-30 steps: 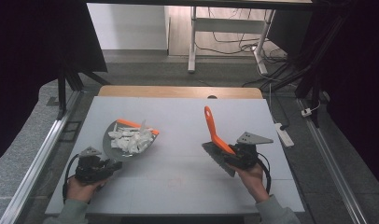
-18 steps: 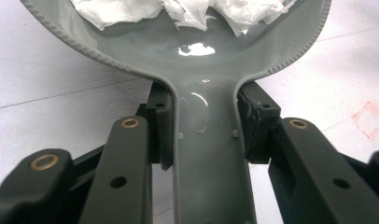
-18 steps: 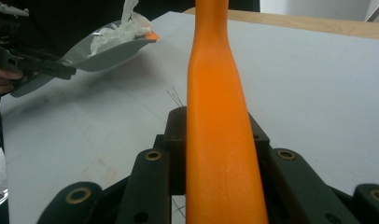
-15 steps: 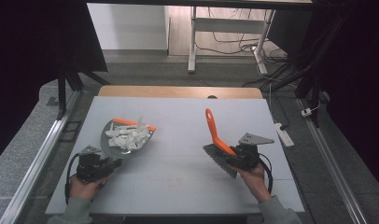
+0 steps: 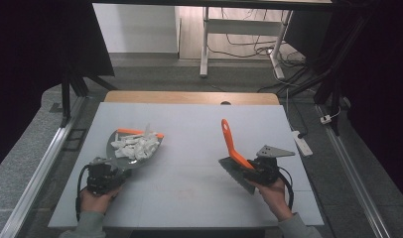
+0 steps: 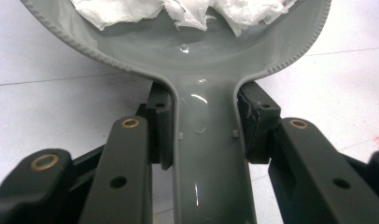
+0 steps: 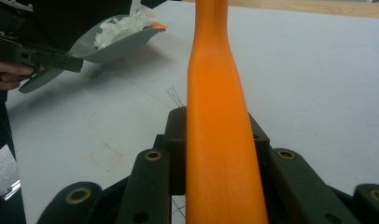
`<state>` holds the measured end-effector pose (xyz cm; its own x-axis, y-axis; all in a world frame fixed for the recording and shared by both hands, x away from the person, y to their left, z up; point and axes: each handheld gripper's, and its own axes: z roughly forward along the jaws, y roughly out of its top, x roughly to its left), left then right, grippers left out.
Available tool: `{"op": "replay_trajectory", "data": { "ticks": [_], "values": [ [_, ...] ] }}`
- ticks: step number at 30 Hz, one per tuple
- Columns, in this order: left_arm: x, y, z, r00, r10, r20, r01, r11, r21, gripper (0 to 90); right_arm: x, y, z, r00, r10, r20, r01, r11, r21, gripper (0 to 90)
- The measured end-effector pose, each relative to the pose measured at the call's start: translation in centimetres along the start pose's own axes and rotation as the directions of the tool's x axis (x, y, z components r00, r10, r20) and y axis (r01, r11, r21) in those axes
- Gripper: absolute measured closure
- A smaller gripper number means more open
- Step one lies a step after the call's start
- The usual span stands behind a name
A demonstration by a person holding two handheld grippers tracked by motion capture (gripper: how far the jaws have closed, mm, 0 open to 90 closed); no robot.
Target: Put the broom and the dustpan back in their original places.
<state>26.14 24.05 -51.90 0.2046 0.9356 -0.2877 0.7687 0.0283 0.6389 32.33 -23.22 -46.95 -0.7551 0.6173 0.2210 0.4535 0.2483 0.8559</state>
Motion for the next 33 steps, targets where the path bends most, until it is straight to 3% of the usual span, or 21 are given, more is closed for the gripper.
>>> {"op": "replay_trajectory", "data": {
  "ticks": [23, 29, 33],
  "values": [
    [-0.6, 0.4, 2.3, 0.9987, -0.035, -0.036, 0.037, 0.9984, 0.044, 61.0, -1.0, -1.0, 2.2, 0.9953, 0.094, -0.024, -0.091, 0.991, 0.094, 70.4],
    [-0.6, 0.4, 2.6, 0.9981, -0.043, -0.044, 0.045, 0.9978, 0.048, 61.0, -1.5, -1.3, 2.8, 0.9937, 0.112, 0.004, -0.111, 0.985, 0.132, 70.4],
    [-0.6, 0.3, 2.8, 0.9982, -0.041, -0.044, 0.043, 0.9975, 0.055, 60.9, -2.0, -1.3, 2.5, 0.9913, 0.128, 0.030, -0.131, 0.984, 0.123, 70.4]
  ]
}}
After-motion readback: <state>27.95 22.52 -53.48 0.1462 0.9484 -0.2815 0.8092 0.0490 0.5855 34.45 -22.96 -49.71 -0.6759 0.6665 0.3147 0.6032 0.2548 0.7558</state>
